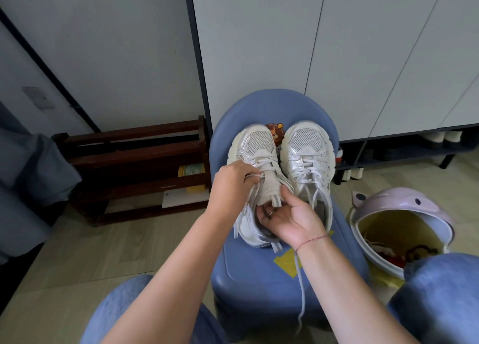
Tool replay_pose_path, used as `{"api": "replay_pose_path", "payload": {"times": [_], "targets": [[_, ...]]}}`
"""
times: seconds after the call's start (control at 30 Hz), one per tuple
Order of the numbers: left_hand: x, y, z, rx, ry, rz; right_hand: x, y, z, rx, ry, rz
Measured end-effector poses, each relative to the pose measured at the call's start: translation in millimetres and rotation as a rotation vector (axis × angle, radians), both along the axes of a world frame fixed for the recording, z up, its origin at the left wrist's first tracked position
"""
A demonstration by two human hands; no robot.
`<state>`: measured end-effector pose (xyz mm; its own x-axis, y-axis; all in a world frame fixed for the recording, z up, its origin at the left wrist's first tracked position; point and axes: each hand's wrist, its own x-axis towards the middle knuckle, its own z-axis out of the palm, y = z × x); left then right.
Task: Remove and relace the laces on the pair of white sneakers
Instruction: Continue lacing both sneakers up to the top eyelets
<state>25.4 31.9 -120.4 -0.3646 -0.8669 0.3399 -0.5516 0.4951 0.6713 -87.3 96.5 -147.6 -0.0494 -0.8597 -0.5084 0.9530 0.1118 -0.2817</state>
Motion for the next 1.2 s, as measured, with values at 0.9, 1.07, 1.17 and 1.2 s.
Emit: {"api": "replay_pose_path", "payload": {"times": [0.9, 1.07, 1.17, 1.2], "targets": [[-27, 70, -4, 1.434, 1.042, 0.234, -23, 23, 23, 0.141, 0.544, 0.228], [-35, 52, -1, 1.556, 1.261, 0.213, -29, 30, 32, 0.151, 1.085, 0.374], [-39, 50, -3, 1.562, 1.404, 0.203, -37, 34, 44, 0.062, 1.465, 0.511], [-41, 49, -4, 1.552, 1.454, 0.211, -40, 31, 47, 0.037, 1.592, 0.511]]}}
